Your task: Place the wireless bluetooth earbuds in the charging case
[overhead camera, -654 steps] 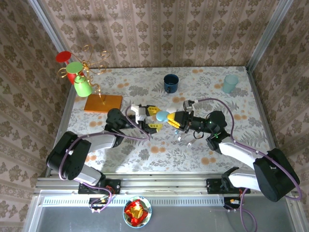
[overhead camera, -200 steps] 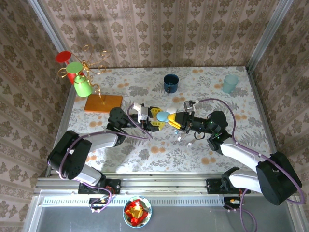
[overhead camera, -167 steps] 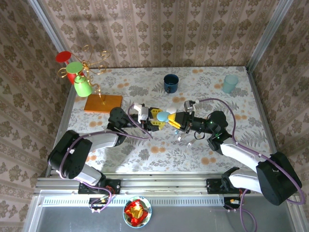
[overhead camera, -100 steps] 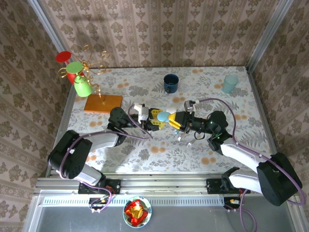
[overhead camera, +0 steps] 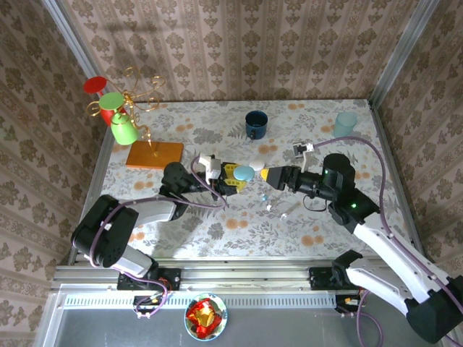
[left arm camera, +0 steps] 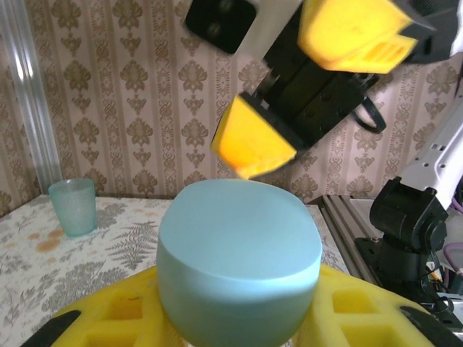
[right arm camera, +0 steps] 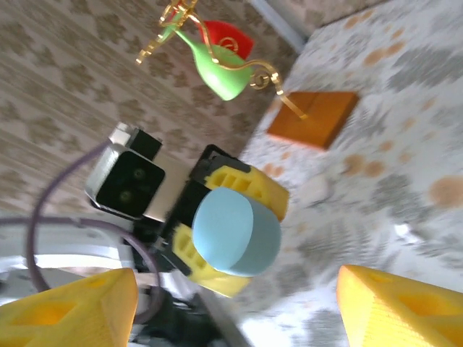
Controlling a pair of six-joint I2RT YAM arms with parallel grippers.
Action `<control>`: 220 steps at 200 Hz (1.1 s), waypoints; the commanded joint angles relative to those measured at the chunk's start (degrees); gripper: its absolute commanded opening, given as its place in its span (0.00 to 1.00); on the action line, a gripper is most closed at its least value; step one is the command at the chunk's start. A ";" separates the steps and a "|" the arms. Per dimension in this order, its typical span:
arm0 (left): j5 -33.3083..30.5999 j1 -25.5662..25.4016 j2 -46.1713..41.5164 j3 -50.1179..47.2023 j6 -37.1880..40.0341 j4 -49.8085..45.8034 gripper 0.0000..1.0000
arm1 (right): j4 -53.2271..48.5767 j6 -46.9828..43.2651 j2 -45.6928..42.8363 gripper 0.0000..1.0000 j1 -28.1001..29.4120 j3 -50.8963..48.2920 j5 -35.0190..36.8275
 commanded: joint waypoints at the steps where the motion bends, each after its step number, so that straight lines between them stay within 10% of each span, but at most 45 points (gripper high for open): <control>1: -3.38 0.99 0.69 -2.16 -3.31 1.41 0.30 | -15.21 -22.36 -0.63 0.76 2.32 3.37 10.86; 31: -6.57 1.67 -0.64 -5.01 -5.38 1.41 0.30 | -11.79 -33.72 -0.20 0.77 9.06 3.96 23.45; 220: -4.09 0.60 -3.73 -8.06 -1.56 1.41 0.33 | 0.80 -42.12 16.69 0.81 15.72 9.55 23.08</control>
